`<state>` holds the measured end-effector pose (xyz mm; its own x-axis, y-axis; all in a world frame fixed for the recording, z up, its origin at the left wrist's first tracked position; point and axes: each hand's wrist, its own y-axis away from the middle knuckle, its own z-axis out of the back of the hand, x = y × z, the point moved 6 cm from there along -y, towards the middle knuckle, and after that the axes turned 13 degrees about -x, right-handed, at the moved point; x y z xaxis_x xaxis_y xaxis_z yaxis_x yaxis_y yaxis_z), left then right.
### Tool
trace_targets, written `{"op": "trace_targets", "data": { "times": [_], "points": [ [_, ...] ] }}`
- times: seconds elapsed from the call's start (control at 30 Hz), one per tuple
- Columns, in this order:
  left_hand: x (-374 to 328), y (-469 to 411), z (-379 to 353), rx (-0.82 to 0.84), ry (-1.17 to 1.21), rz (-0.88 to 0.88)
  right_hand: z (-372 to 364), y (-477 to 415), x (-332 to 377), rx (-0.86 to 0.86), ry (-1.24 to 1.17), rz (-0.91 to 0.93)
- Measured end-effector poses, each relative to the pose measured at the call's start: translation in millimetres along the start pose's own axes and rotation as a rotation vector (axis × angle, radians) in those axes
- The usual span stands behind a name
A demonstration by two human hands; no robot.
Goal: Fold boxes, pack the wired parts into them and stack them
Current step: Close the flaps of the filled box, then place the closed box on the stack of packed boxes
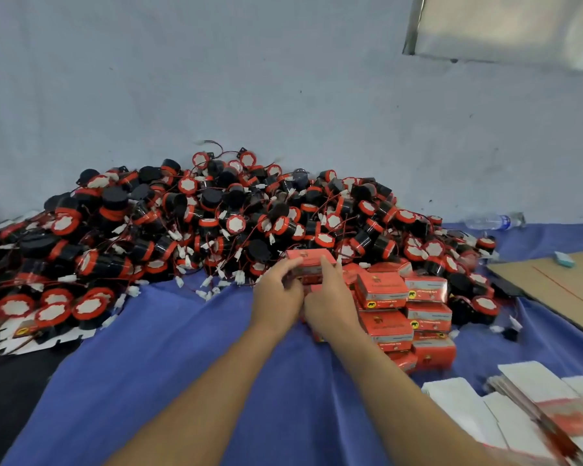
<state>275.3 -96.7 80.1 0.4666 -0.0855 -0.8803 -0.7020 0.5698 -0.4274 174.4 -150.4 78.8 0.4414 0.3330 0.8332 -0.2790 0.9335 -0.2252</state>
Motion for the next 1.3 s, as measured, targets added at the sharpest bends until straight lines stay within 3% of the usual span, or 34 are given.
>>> {"op": "trace_targets", "data": {
  "times": [0.2, 0.33, 0.4, 0.53, 0.67, 0.77, 0.87, 0.97, 1.03, 1.1, 1.2, 1.3],
  "points": [
    [52.7, -48.7, -49.8, 0.180, -0.151, -0.036, -37.5, -61.4, -32.0, 0.054, 0.334, 0.055],
    [66.3, -50.2, -52.3, 0.233, -0.148, -0.092, -43.8, -60.8, -40.6, -0.016, 0.418, 0.104],
    [54.4, -47.2, -45.6, 0.232, -0.113, -0.112, -37.3, -50.4, -30.0, -0.058, 0.363, 0.157],
    [-1.5, -15.4, -21.0, 0.051, 0.014, -0.184, 4.7, -4.8, -6.2, -0.183, 0.127, 0.271],
    [-64.5, 57.5, -18.4, -0.030, 0.157, -0.283, 83.9, 47.2, -10.4, -0.391, -0.142, 0.233],
    [-99.0, 106.3, -43.4, -0.011, 0.226, -0.296, 142.9, 72.2, -30.1, -0.506, -0.134, 0.208],
    [-107.7, 145.3, -88.2, 0.177, 0.110, -0.293, 185.4, 81.3, -70.4, -0.388, 0.198, 0.085],
    [-75.7, 188.1, -136.4, 0.478, -0.238, -0.197, 196.0, 86.0, -125.8, -0.015, 0.710, 0.003],
    [-47.6, 215.4, -150.0, 0.559, -0.371, 0.005, 195.5, 96.6, -155.5, 0.180, 0.874, -0.067],
    [-33.1, 234.0, -149.2, 0.488, -0.318, 0.195, 199.2, 103.7, -172.5, 0.237, 0.848, -0.108],
    [-30.4, 238.0, -140.6, 0.315, -0.163, 0.277, 204.5, 110.4, -185.9, 0.311, 0.713, -0.122],
    [-30.2, 236.5, -130.6, 0.227, -0.118, 0.362, 207.4, 117.2, -188.0, 0.332, 0.726, -0.113]
  ]
}}
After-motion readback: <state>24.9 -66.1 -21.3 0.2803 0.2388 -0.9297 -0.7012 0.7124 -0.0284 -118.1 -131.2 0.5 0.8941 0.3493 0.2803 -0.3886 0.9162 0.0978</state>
